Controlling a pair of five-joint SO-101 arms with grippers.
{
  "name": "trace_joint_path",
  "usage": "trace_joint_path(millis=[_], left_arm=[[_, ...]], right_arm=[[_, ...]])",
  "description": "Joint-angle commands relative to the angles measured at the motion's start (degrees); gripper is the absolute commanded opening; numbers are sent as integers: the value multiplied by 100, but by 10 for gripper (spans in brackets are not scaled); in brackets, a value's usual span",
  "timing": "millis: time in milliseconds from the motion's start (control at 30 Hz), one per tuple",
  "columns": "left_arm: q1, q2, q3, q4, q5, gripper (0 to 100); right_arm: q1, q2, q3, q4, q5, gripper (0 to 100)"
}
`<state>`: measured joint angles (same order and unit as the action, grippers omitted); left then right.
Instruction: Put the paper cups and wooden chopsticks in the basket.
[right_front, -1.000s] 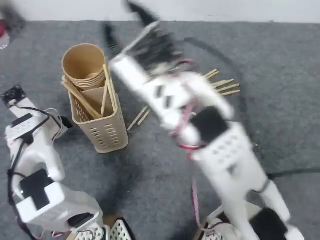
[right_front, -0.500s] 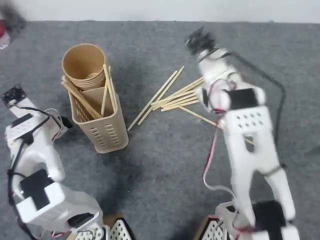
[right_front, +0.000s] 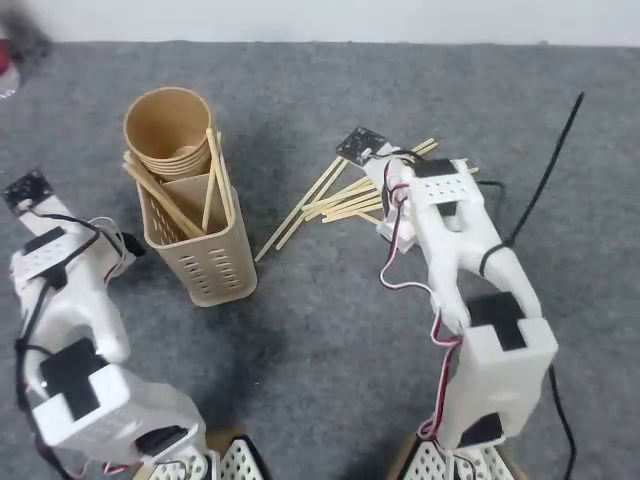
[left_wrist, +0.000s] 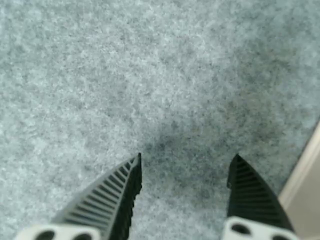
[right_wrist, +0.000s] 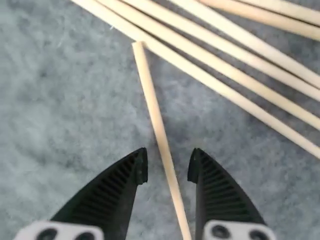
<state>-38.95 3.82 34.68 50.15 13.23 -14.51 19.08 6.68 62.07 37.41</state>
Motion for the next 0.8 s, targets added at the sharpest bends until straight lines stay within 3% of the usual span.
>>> trace_joint_path(millis=[0, 200, 333, 500, 767], left_arm=[[-26, -185, -48, 44, -44, 261], [-26, -185, -48, 35, -44, 261], [-26, -185, -48, 44, -44, 261], [-26, -185, -48, 44, -44, 261], [-26, -185, -48, 44, -44, 261]], right_arm=[[13, 48, -413, -40, 79, 134], [-13, 286, -413, -40, 79, 126], [-31, 453, -413, -40, 220, 0], [66, 488, -413, -13, 246, 6], [453, -1270, -1530, 1429, 193, 7]])
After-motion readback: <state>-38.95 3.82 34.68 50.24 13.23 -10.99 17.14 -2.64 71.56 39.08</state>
